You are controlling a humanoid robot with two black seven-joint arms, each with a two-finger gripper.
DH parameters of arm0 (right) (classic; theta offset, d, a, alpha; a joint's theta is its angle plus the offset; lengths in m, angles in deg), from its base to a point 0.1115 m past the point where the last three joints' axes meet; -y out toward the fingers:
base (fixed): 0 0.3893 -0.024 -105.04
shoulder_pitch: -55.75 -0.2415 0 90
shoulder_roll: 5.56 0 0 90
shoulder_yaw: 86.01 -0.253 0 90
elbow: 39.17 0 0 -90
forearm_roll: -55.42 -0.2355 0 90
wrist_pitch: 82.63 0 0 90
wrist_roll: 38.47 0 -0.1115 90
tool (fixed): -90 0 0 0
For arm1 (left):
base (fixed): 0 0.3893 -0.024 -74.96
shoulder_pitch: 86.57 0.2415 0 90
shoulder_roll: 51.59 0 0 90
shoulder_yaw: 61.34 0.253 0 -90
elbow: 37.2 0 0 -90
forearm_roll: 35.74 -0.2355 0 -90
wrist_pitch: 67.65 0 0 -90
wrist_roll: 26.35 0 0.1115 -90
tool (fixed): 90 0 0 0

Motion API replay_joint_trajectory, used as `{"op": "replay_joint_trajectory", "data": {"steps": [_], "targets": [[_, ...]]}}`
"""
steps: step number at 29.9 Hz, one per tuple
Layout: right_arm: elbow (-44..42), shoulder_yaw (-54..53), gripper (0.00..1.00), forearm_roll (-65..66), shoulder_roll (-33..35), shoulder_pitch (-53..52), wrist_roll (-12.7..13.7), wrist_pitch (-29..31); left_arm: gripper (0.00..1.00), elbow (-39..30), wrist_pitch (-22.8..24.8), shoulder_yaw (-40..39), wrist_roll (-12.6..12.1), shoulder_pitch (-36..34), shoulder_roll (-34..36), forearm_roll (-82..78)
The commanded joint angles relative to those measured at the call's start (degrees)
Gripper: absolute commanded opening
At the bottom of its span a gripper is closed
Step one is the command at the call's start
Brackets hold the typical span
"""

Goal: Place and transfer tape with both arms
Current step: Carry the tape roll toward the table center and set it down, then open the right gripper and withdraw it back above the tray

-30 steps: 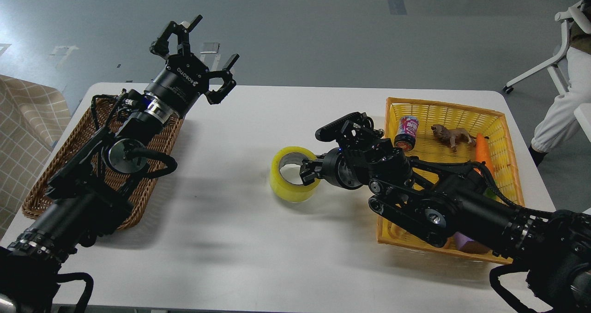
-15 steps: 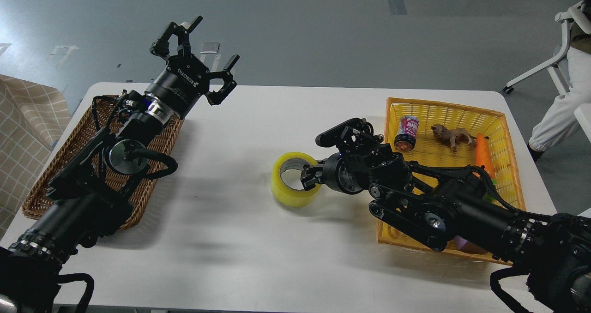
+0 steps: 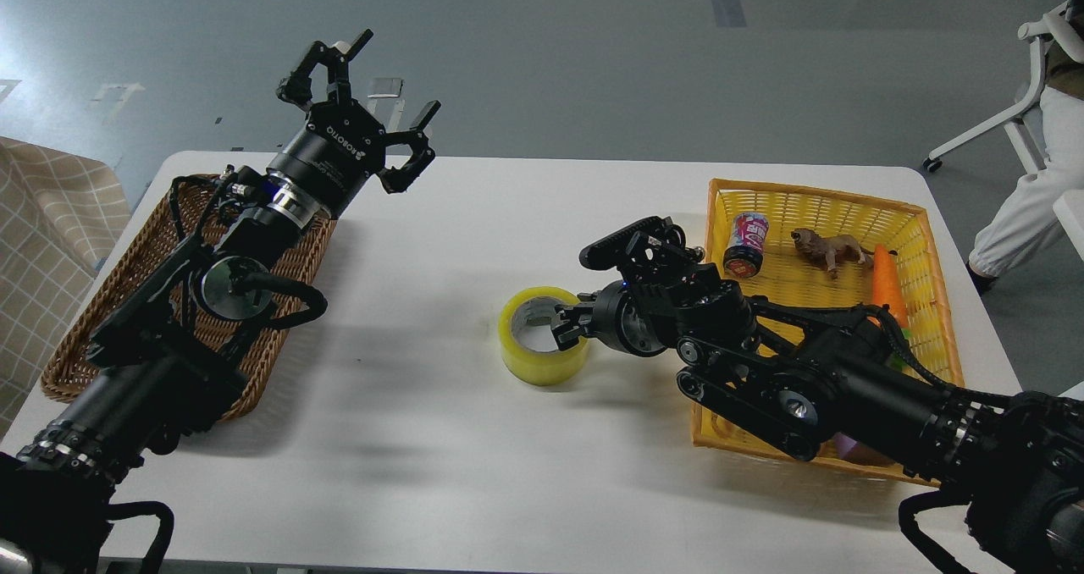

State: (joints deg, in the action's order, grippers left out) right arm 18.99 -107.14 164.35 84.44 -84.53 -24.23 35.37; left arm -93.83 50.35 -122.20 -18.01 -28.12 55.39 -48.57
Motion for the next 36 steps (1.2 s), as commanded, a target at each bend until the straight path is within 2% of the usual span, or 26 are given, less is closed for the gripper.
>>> {"op": "replay_joint_trajectory", "data": {"steps": [1,7,11,16,24,26,30,36], "targets": [[0.11,-0.48,0.93,-0.21,0.00,0.53,-0.09,0.00,0.98,0.03,0.00,-0.05,0.01,0.00,-0.02,0.00],[0.81,-2.41,0.98,-2.23,0.00,0.53,-0.09,0.00,0.98,0.03,0.00,0.04,0.01,0.09,-0.19,0.00],[5.72,-3.99,1.00,-2.40,0.00,0.09,-0.09,0.00,0.98,0.03,0.00,0.04,0.01,0.09,-0.19,0.00],[12.32,-4.61,1.00,-2.40,5.44,-0.09,-0.09,0.00,0.98,0.03,0.00,0.13,0.01,0.09,-0.19,0.00],[22.43,-11.29,1.00,-2.49,14.76,2.37,-0.01,0.00,0.98,0.03,0.00,0.13,0.01,0.00,-0.19,0.00],[25.06,-15.23,1.00,-2.58,17.57,3.51,-0.01,0.00,0.98,0.03,0.00,0.13,0.01,0.00,-0.19,0.00],[26.74,-22.61,1.00,-5.82,18.89,6.15,-0.18,0.00,0.98,0.03,0.00,0.13,0.01,0.09,-0.19,0.00],[27.80,-39.66,1.00,-22.51,19.16,12.56,-1.06,0.00,0.98,0.03,0.00,0.30,-0.07,0.26,-0.02,-0.09]]}}
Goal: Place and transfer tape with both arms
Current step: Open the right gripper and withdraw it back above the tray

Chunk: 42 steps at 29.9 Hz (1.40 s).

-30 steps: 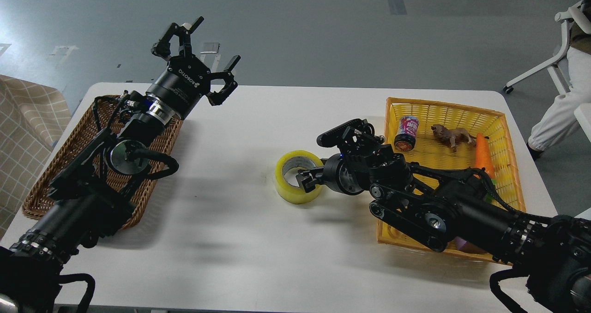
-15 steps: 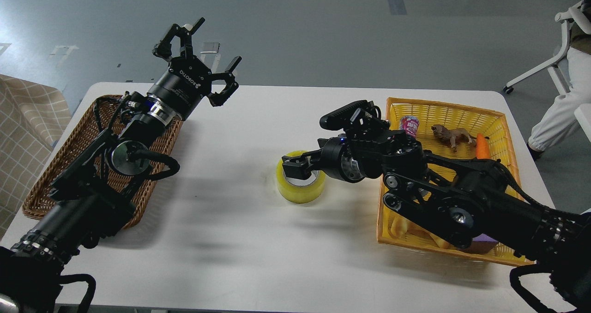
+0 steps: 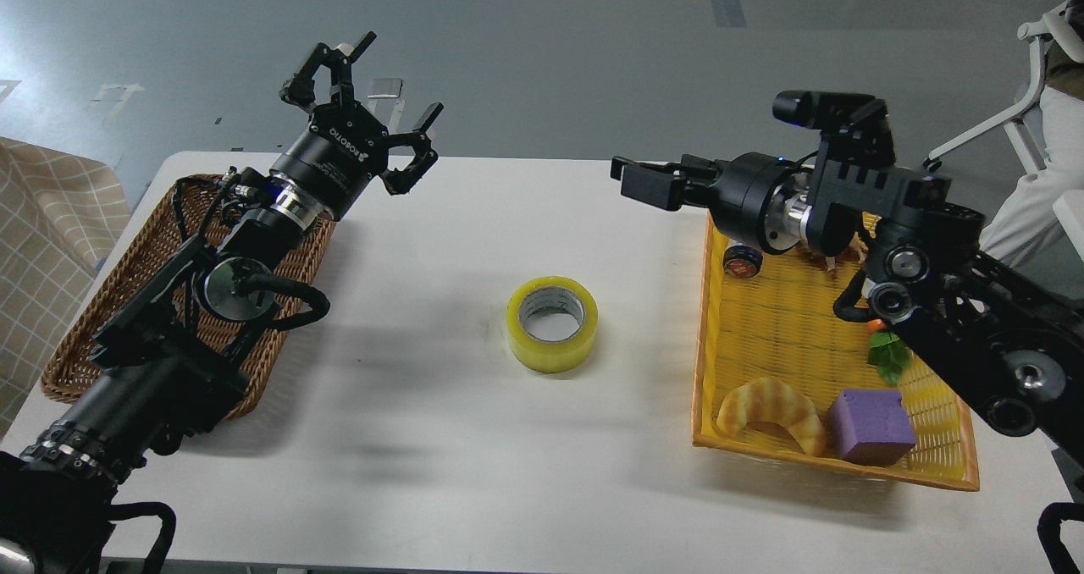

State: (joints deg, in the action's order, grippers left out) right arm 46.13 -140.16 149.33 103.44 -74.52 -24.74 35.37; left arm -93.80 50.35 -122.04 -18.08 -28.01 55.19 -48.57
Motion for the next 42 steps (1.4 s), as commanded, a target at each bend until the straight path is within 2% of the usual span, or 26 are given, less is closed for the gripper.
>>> {"op": "replay_joint_trajectory", "data": {"steps": [1,4,12,16,27,33,42], "targets": [[0.66,-9.79,1.00,-12.12,0.16,4.31,-0.55,0.00,0.98,0.00,0.00,0.15,-0.01,0.24,0.18,-0.09],[0.22,-17.36,1.00,-22.07,0.07,6.60,-0.64,0.00,0.98,0.09,0.00,0.15,0.08,0.68,0.27,-0.09],[-0.22,-27.49,1.00,-42.65,-1.24,11.62,-0.64,0.00,0.98,0.00,0.00,0.33,-0.45,0.76,0.53,-0.09],[-3.10,-31.00,1.00,-53.54,-6.86,12.06,-0.64,0.00,0.98,0.00,0.00,2.17,-0.36,0.50,1.06,-0.09],[-14.36,-39.09,1.00,-64.53,-15.75,12.23,-0.64,0.00,0.98,0.00,0.00,2.09,0.25,-0.20,1.84,-0.26],[-16.92,-39.27,1.00,-73.95,-17.41,13.55,-0.55,0.00,0.98,0.00,0.00,2.00,0.34,-0.03,1.85,-0.17],[-17.27,-39.36,1.00,-74.31,-18.91,16.27,-0.55,0.00,0.98,-2.36,0.00,2.26,1.04,0.67,1.85,-0.35]]}}
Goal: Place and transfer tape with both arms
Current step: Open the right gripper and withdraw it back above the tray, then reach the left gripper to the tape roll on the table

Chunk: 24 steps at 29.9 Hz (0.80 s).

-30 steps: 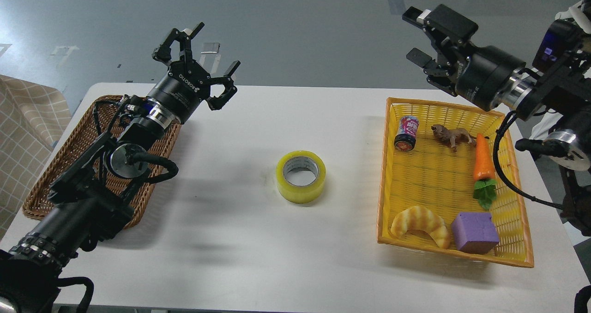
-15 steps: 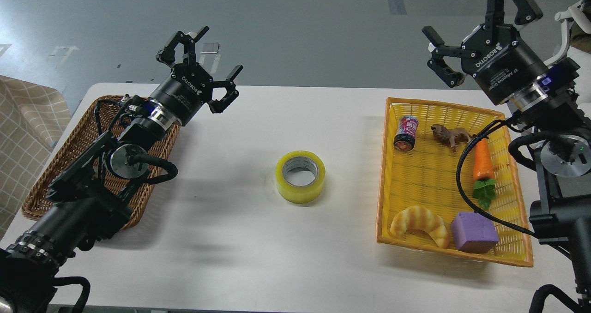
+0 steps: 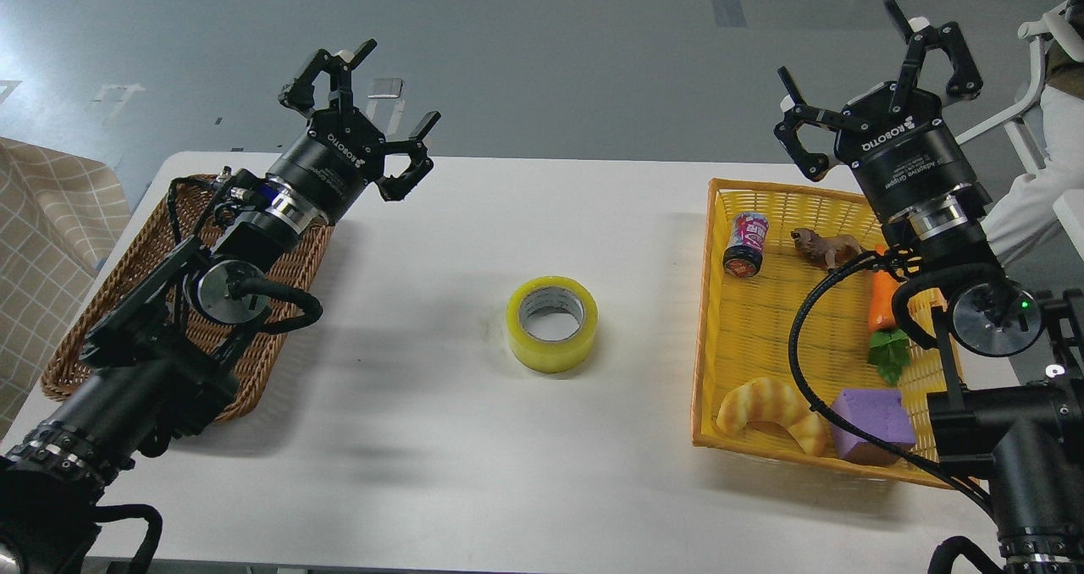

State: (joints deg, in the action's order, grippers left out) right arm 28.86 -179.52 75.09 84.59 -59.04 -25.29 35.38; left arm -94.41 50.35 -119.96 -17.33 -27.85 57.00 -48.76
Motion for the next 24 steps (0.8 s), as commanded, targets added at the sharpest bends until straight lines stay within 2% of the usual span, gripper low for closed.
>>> {"op": "replay_joint_trajectory", "data": {"steps": [1,24], "targets": [[0.00,-0.01,1.00,-0.08,-0.07,0.80,0.00,0.00,0.98,-1.76,0.00,0.18,0.30,0.52,0.05,-0.16],[0.88,-2.73,1.00,-0.08,-0.16,3.87,-0.09,0.00,0.98,-3.42,0.00,0.00,0.48,0.87,0.13,-8.85]]}}
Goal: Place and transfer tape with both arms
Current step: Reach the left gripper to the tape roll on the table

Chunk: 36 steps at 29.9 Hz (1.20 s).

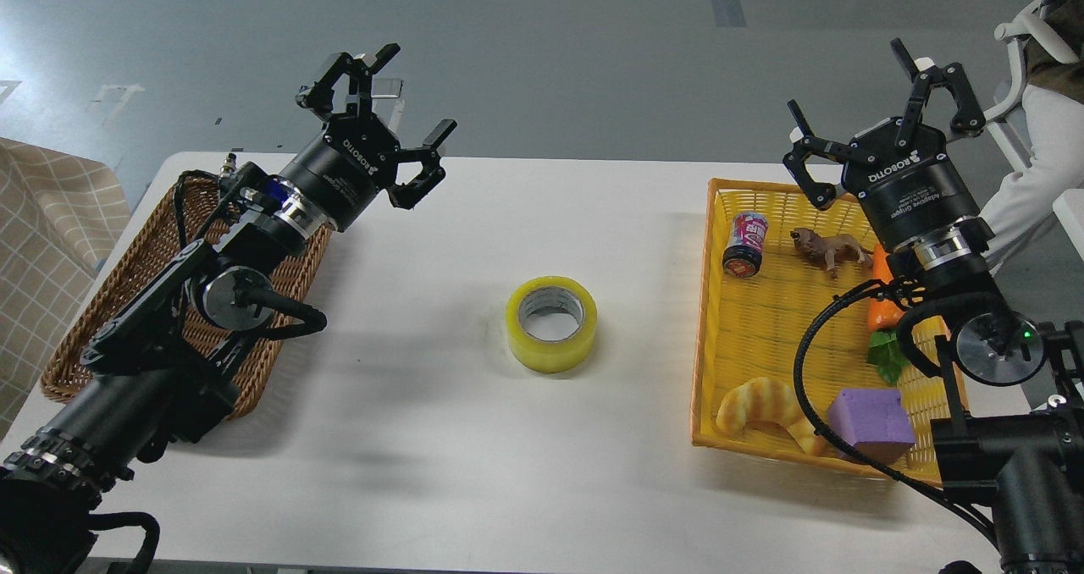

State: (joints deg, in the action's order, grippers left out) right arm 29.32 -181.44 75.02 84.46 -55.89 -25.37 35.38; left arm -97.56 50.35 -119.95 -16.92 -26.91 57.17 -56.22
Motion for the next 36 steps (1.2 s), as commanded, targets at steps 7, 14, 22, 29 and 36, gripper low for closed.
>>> {"op": "replay_joint_trajectory", "data": {"steps": [7,14,22,29,36], "targets": [[0.50,-1.07,1.00,0.00,-0.02,1.16,0.00,0.00,0.98,-3.18,0.00,-0.36,0.15,0.02,-0.04,-8.16],[0.50,-1.07,1.00,0.00,-0.02,1.34,0.00,0.00,0.98,-6.51,-3.64,-0.09,4.19,0.02,0.05,-17.54],[0.42,-0.98,1.00,0.00,-0.02,1.60,0.00,0.00,0.98,-10.83,-11.65,-0.01,4.72,0.02,0.31,-35.22],[0.42,-0.90,1.00,0.00,-0.02,1.60,0.00,0.00,0.98,-12.94,-12.44,4.63,5.16,-1.56,4.35,-46.73],[-0.46,-0.90,1.00,0.00,-0.02,1.78,0.00,0.00,0.98,-13.12,-14.55,8.17,5.07,-2.53,5.76,-67.21]]}}
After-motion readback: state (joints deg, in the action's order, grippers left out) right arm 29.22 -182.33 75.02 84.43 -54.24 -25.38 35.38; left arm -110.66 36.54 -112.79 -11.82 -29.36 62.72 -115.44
